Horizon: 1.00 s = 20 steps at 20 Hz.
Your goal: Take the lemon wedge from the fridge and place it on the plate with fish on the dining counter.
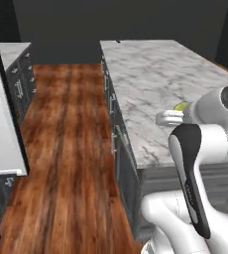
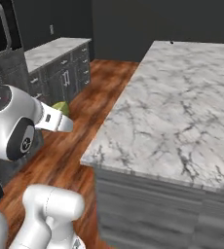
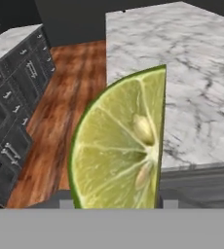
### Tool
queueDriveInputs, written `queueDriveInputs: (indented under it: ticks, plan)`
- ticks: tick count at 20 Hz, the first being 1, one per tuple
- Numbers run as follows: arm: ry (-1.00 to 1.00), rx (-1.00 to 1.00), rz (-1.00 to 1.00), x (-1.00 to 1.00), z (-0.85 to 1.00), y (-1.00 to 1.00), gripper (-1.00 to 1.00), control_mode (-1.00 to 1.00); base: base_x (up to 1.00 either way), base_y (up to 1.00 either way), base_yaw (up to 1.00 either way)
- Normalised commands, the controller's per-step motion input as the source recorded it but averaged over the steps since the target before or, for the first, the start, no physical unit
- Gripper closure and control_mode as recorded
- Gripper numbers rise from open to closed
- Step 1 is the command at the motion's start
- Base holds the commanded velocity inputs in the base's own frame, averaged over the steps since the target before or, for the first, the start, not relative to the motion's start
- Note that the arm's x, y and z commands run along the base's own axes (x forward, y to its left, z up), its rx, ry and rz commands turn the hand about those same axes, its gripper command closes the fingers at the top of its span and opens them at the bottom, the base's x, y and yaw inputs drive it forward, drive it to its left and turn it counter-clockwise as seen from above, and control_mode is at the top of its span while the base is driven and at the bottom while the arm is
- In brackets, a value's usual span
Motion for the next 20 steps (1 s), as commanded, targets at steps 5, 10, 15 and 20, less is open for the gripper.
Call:
queueDriveInputs:
  ticks: [5,10,15,20]
  plan:
    - [0.00,0.00,0.00,0.00,0.00,0.00,1.00,1.00,-0.91,-1.00,0.09]
    - [0.00,0.00,0.00,0.00,0.00,0.00,1.00,1.00,-0.35,-1.00,0.02]
    - [0.00,0.00,0.00,0.00,0.00,0.00,1.00,1.00,0.29,-1.00,-0.05]
    - [0.00,0.00,0.00,0.00,0.00,0.00,1.00,1.00,0.01,-1.00,-0.12]
